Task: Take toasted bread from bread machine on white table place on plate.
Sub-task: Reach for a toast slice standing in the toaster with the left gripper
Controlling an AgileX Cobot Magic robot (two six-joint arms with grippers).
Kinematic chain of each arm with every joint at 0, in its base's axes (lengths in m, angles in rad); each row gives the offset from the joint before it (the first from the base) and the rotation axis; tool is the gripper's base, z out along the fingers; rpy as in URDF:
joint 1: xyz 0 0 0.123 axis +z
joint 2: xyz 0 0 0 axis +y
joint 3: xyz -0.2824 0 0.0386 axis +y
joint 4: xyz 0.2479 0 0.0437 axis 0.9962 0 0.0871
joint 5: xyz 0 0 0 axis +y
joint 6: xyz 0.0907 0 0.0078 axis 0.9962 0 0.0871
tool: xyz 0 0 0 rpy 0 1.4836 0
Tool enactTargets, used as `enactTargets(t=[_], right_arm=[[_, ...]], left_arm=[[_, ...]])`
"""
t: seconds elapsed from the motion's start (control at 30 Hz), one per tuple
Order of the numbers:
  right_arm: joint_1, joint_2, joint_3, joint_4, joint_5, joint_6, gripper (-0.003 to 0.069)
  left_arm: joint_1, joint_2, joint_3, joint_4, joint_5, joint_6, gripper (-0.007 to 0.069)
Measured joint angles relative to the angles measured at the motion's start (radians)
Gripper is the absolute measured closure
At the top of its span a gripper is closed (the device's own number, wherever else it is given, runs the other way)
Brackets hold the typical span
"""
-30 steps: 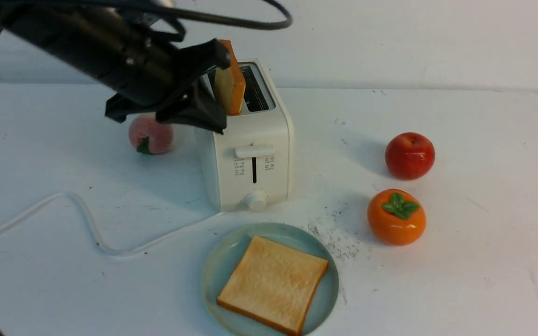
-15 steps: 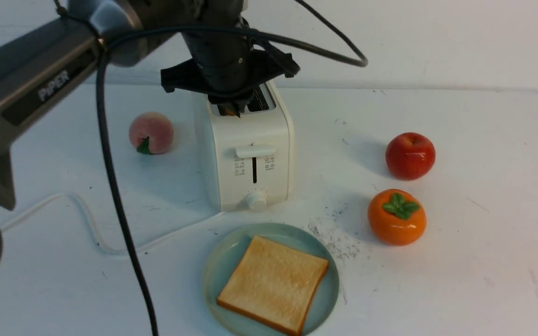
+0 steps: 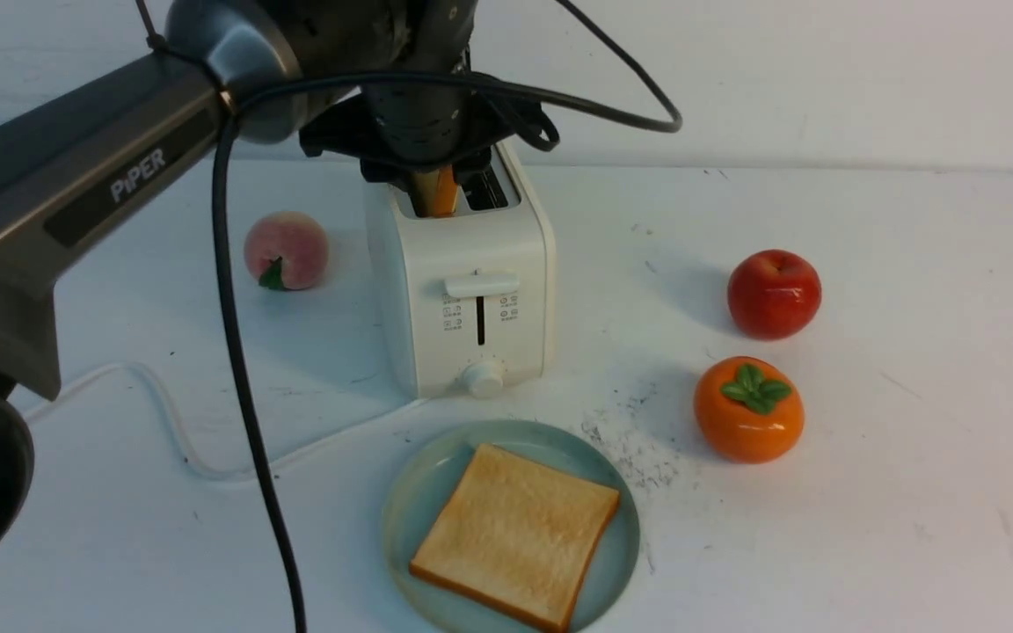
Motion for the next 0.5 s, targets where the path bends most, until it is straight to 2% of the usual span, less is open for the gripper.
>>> enactTargets(t=[0.23,0.5], right_arm=[[0.000,0.000,0.000,0.003,0.000,0.000,0.0657],[0.000,0.000,0.000,0.039,-0.001,0.000,0.0654]], left_arm=[[0.000,0.000,0.000,0.022,-0.116,-0.001,0.0261],[0.000,0.034,-0.002,0.097,-0.123,-0.004,0.0261]])
